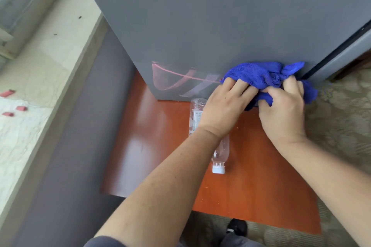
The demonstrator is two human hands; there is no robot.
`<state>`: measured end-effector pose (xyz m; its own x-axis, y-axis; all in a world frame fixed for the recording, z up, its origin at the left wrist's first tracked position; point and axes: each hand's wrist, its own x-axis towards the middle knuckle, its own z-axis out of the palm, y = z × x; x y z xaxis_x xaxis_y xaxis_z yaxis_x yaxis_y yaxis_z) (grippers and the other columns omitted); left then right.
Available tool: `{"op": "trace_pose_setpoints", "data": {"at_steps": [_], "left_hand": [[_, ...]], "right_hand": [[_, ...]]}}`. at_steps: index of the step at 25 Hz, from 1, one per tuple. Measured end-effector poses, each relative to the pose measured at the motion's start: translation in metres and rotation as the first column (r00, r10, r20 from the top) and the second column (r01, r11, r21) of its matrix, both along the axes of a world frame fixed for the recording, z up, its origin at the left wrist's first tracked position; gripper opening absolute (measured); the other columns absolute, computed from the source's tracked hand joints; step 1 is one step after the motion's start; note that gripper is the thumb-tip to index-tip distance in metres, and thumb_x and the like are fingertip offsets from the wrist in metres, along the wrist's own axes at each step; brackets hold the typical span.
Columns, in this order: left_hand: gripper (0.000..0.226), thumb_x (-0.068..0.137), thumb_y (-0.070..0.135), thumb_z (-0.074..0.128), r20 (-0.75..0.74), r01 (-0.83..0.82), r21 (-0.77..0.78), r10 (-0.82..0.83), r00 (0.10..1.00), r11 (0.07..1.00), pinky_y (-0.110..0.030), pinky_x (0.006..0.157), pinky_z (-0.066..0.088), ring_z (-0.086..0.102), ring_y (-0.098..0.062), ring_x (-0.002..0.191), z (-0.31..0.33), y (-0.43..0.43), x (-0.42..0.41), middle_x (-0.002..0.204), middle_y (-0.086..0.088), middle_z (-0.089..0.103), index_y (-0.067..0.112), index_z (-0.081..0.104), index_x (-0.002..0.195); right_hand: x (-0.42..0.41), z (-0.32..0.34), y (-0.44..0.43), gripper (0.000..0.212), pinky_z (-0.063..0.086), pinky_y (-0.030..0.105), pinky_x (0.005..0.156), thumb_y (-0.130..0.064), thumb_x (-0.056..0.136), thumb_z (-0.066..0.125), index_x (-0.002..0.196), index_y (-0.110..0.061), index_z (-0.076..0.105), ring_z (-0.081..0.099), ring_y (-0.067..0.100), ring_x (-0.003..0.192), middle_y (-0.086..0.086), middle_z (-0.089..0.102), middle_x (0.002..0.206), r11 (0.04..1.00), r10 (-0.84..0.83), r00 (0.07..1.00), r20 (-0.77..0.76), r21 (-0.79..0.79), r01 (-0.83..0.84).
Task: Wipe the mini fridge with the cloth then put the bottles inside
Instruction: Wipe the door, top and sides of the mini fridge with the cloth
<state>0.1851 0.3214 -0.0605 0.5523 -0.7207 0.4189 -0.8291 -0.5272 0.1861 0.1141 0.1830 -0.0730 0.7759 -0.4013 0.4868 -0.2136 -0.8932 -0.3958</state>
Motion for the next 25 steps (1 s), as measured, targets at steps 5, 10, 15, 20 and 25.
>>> {"op": "trace_pose_setpoints", "data": {"at_steps": [5, 10, 15, 20, 25], "left_hand": [[0.043, 0.093, 0.000, 0.051, 0.008, -0.006, 0.067, 0.006, 1.000, 0.998, -0.045, 0.082, 0.050, 0.056, -0.035, 0.096, -0.005, 0.090, 0.047, 0.119, -0.009, 0.065, 0.014, 0.066, 0.131], [0.037, 0.094, -0.003, 0.054, 0.066, -0.080, 0.004, 0.080, 0.995, 0.997, -0.048, 0.086, 0.051, 0.054, -0.037, 0.092, -0.012, 0.173, 0.090, 0.114, -0.011, 0.065, 0.013, 0.067, 0.126], [0.025, 0.095, 0.004, 0.066, 0.058, -0.147, -0.046, 0.150, 0.987, 0.988, -0.040, 0.083, 0.047, 0.049, -0.033, 0.094, -0.001, 0.212, 0.110, 0.112, -0.004, 0.058, 0.015, 0.070, 0.116], [0.028, 0.090, 0.003, 0.070, -0.004, -0.229, -0.150, 0.231, 0.973, 0.962, -0.030, 0.084, 0.041, 0.042, -0.028, 0.096, 0.010, 0.180, 0.088, 0.110, 0.001, 0.053, 0.018, 0.065, 0.114], [0.033, 0.089, 0.005, 0.072, -0.034, -0.204, -0.236, 0.202, 0.979, 0.950, -0.023, 0.089, 0.033, 0.042, -0.027, 0.096, 0.005, 0.097, 0.047, 0.111, 0.003, 0.050, 0.021, 0.059, 0.116]], "right_hand": [[0.043, -0.009, 0.083, 0.035, 0.040, 0.038, 0.093, 0.007, 0.072, 0.068, 0.102, -0.010, 0.074, 0.043, 0.030, 0.096, 0.013, 0.055, 0.112, 0.992, 0.084, 0.996, -0.005, 0.092, -0.083], [0.089, -0.006, 0.162, 0.029, 0.047, 0.046, 0.085, 0.002, 0.080, 0.062, 0.104, -0.010, 0.072, 0.046, 0.033, 0.090, 0.016, 0.060, 0.111, 0.975, 0.188, 0.982, 0.015, 0.121, -0.188], [0.108, 0.014, 0.199, 0.017, 0.048, 0.049, 0.075, 0.001, 0.079, 0.064, 0.091, -0.008, 0.071, 0.050, 0.037, 0.086, 0.015, 0.060, 0.104, 0.956, 0.276, 0.960, -0.053, 0.119, -0.269], [0.091, 0.043, 0.165, 0.017, 0.050, 0.048, 0.066, -0.004, 0.085, 0.057, 0.094, -0.008, 0.071, 0.051, 0.034, 0.088, 0.012, 0.061, 0.103, 0.938, 0.342, 0.932, -0.124, 0.104, -0.330], [0.050, 0.055, 0.084, 0.019, 0.051, 0.049, 0.068, -0.006, 0.087, 0.054, 0.094, -0.007, 0.072, 0.051, 0.033, 0.088, 0.012, 0.060, 0.096, 0.949, 0.314, 0.938, -0.149, 0.031, -0.313]]}}
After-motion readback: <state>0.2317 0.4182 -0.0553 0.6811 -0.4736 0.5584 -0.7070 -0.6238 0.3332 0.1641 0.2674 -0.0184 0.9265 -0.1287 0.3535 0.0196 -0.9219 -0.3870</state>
